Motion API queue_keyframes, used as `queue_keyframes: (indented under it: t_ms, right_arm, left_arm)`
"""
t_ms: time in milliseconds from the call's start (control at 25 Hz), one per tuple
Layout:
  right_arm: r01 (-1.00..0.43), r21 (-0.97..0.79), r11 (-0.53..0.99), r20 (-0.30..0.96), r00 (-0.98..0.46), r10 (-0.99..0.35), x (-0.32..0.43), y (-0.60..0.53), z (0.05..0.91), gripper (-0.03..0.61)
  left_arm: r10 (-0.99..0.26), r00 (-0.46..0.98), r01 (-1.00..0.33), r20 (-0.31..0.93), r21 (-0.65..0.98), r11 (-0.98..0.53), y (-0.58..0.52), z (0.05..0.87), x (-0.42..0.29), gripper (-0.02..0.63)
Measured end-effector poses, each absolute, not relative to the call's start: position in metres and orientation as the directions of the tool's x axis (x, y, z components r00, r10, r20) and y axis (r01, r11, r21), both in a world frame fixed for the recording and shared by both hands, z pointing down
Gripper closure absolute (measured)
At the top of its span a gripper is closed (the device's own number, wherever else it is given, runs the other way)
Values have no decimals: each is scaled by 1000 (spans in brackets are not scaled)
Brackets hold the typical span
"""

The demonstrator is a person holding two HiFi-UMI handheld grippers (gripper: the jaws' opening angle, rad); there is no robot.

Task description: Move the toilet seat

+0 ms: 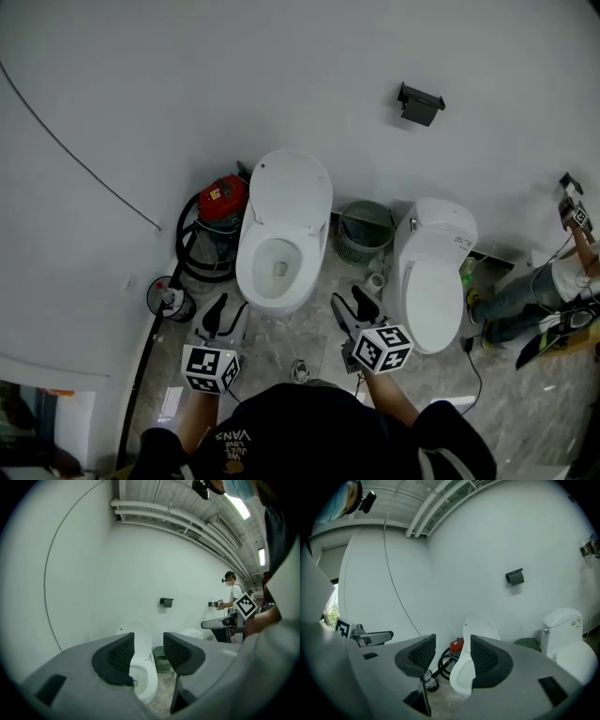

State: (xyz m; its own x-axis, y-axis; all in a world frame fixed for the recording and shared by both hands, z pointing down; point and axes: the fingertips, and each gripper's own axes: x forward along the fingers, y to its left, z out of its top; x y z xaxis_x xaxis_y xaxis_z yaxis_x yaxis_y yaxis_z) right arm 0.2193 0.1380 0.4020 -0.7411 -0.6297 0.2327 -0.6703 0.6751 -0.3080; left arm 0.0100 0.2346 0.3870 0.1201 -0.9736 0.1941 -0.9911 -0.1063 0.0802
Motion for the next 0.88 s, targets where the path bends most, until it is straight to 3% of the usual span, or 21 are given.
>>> queue_keyframes:
  t_ms: [520, 880]
  right_arm:
    - [-642, -343, 686, 285, -766, -576, 222, 78, 433, 365]
    - [-682, -360, 637, 339, -731, -592, 194, 48, 458, 365]
  left_arm:
    - [-965, 38, -993, 258, 114, -9, 196, 417, 13, 423]
    - [-945, 96, -985, 312, 168, -44, 167, 453, -21, 417]
